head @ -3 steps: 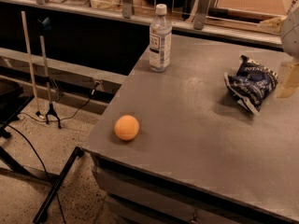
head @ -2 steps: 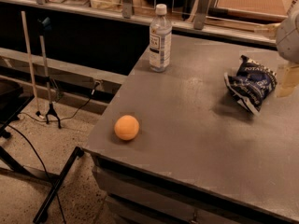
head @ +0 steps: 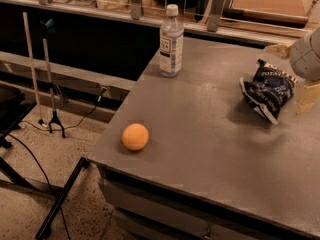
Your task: Move blue chip bag near blue plastic bottle
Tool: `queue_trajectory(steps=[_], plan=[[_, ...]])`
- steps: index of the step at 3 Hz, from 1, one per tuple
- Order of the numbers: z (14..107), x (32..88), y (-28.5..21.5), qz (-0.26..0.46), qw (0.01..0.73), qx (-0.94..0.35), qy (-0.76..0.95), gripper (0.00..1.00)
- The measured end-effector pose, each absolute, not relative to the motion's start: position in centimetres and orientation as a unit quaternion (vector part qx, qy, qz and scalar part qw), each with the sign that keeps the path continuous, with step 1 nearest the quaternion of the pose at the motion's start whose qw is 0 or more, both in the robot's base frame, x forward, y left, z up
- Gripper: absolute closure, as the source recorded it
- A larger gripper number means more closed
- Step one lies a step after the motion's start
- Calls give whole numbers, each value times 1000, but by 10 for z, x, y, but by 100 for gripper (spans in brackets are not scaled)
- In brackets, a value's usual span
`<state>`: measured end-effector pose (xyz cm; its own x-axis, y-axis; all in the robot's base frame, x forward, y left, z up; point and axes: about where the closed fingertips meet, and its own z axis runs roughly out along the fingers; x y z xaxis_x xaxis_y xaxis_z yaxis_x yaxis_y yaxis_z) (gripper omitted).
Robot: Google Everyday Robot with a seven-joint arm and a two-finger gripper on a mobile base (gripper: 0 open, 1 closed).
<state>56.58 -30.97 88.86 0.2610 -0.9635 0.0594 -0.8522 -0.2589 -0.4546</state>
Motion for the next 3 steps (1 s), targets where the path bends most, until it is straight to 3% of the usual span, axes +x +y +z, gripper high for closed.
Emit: queue_trajectory(steps=[3], plan=[[888,565,-306,-164,168,-780,580,73]])
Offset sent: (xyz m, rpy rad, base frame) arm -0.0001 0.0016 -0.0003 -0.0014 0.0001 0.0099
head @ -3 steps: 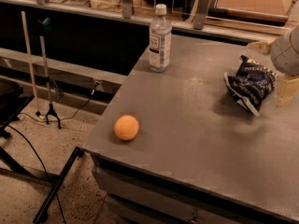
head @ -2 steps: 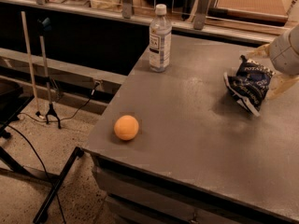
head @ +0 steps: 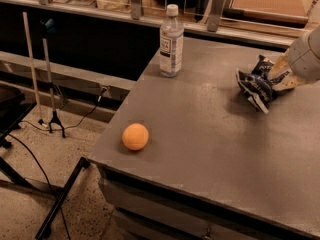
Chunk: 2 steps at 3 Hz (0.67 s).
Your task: Move blue chip bag near blue plastic bottle
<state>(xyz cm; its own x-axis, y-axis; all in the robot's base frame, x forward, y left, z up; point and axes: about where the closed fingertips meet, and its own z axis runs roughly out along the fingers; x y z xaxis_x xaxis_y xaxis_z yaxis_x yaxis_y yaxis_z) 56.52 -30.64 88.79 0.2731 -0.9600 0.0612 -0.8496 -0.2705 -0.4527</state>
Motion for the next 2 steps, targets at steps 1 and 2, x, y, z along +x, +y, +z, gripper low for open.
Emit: queue_trajectory(steps=[1,2], plan=[[888,565,-305,-164,168,-781,579,100],[888,565,-305,-164,168,-781,579,100]])
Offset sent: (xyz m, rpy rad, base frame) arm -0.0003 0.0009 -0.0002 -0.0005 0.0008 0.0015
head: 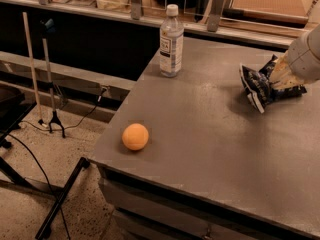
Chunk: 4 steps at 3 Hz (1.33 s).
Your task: Move blue chip bag near blue plastic bottle
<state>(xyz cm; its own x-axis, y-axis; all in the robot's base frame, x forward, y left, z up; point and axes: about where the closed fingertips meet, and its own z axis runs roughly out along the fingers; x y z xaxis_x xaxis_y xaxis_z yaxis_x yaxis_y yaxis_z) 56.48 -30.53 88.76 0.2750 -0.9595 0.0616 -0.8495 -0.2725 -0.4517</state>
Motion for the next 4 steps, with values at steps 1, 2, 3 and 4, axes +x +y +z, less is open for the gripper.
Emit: queue_trajectory(steps=[1,2,3,4], plan=[[901,565,-300,-180,193,-792,550,100],[934,563,-299,-223,245,-799,501,100],[961,559,-299,-262,287,-801,455,100],[974,556,-281,-295,297,-816,399,100]])
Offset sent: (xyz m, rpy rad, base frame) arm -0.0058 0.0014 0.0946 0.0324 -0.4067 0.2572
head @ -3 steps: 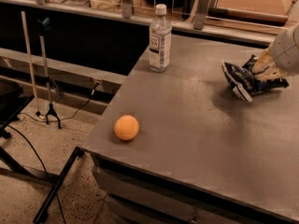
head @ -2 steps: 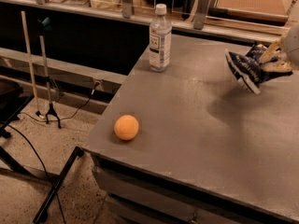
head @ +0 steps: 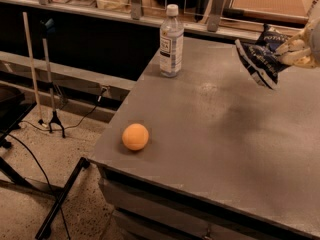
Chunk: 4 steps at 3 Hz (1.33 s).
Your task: Move blue chip bag near blue plastic bottle
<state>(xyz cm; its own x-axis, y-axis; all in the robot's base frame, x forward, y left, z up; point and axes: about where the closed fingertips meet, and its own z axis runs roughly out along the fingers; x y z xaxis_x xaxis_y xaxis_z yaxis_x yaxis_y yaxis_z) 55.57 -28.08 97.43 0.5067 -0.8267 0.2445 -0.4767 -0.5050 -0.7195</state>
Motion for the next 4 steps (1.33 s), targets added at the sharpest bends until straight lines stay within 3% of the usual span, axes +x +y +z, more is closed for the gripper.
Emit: queue_trajectory(steps=[3,4], plan=[[953,550,-187,-296,265,-870,293,100],[954,551,-182,-295,264,-870,295,100]])
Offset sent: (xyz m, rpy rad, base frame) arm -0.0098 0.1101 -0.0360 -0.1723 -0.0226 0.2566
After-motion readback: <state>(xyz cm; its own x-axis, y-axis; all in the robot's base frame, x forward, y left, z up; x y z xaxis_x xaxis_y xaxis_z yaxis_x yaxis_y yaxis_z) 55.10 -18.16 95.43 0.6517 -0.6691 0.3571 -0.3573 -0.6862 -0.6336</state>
